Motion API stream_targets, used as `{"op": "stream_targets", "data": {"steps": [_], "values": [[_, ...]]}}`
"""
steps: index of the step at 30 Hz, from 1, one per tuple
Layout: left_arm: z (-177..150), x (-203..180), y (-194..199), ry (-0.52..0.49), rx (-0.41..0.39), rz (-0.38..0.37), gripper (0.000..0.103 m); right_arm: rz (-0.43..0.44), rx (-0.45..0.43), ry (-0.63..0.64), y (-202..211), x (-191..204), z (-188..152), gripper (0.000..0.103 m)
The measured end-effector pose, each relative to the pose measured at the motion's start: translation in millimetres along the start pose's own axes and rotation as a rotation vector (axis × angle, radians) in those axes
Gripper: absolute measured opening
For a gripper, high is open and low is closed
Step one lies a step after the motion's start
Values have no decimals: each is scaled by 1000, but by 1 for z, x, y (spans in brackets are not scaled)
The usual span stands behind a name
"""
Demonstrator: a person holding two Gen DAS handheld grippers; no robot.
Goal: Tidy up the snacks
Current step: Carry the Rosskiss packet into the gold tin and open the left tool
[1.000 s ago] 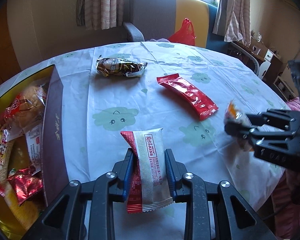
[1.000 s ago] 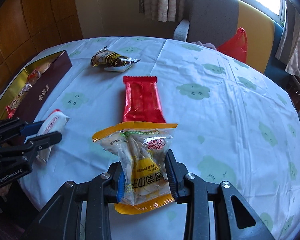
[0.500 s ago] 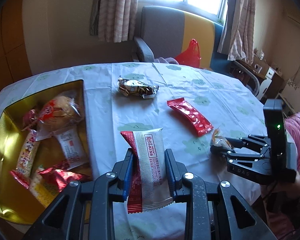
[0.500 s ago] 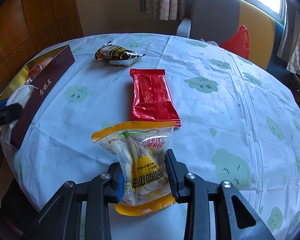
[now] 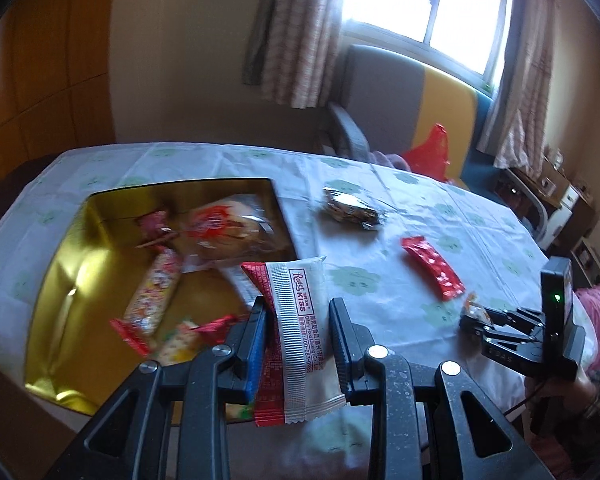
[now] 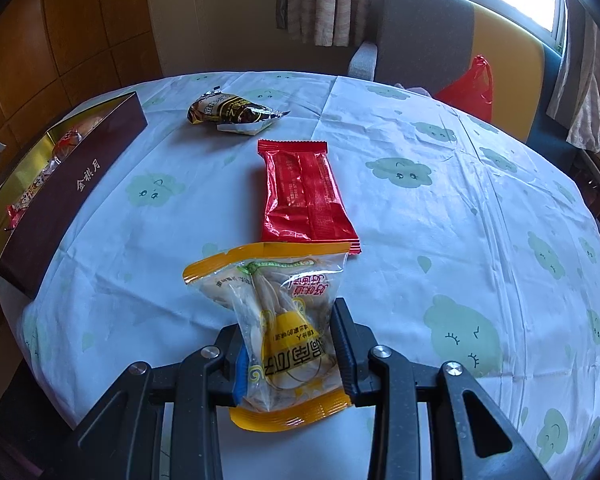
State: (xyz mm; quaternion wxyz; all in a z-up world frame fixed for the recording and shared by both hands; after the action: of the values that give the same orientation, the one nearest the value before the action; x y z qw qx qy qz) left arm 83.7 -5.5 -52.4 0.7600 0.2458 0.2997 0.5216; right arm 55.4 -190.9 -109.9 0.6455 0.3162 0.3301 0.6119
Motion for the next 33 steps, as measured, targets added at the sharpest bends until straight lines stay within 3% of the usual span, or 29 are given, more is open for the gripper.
{"op": "stream_targets", "data": {"steps": [8,16,33], "values": [[-9,101,21,197,-12,127,30,-6,-6,-1,0,0,0,36],[-11,142,9,282,6,188,30,-7,-5,-1,0,0,0,36],[25,188,-61,202,91,286,32,-21,9,-7,-3,0,0,36]]}}
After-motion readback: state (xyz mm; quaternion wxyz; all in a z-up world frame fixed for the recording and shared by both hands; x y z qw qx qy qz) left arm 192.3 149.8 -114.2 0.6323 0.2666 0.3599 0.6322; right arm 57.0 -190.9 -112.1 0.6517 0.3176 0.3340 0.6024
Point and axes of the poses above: each gripper's, at about its wrist camera, not at the fingertips, and y roughly against the way its jaws point, x to its left, z to its top, the point moved 10 cm from there along -y, roughly the way its jaws point, and after that the axes turned 4 degrees about -z, right-handed, at the moved point
